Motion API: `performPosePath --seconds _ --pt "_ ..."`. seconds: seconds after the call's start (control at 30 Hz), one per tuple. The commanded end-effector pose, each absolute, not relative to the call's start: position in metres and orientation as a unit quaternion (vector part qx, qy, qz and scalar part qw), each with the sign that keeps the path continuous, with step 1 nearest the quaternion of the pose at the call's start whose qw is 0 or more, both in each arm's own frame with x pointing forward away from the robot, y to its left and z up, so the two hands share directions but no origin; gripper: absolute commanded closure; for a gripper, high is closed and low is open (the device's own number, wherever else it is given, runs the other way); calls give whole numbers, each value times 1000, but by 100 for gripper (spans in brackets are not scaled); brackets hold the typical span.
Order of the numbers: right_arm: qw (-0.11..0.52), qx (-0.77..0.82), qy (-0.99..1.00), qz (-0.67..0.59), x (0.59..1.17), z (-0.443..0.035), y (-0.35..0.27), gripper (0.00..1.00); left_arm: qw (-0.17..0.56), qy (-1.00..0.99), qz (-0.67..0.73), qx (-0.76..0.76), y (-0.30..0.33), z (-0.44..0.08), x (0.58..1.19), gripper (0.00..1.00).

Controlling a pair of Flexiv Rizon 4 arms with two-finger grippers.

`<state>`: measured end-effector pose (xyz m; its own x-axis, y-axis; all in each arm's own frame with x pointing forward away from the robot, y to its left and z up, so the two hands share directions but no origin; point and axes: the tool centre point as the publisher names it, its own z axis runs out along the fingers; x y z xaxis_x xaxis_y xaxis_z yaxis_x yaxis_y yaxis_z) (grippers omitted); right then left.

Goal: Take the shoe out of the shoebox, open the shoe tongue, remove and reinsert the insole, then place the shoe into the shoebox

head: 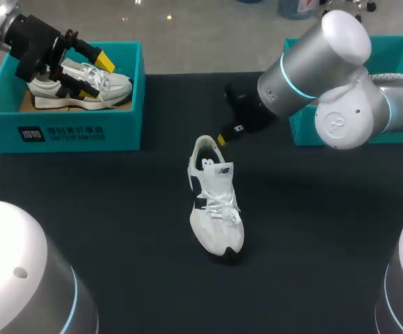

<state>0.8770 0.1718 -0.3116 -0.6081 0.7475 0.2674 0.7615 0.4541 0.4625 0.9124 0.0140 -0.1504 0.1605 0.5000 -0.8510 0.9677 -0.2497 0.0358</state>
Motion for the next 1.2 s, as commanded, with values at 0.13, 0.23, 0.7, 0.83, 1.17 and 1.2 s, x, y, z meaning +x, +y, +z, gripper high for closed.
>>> performPosePath --seconds 0.13,0.23,0.7,0.83,1.17,1.2 --pt "-38 -649 -748 -131 866 -314 179 100 310 528 -375 696 14 -150 912 0" --pt "-38 -649 -748 -131 866 -314 179 100 310 528 -375 696 14 -150 912 0" --pt "-38 -649 -748 -131 866 -314 179 100 310 528 -375 696 14 -150 912 0" --pt "-22 -651 -745 -142 866 -323 185 100 310 528 -375 696 14 -150 912 0" --pt "-27 -621 -775 -112 849 -335 191 100 310 528 -375 696 14 -150 912 0" --pt "-28 -617 -779 -104 847 -337 191 100 310 528 -375 696 14 -150 912 0"
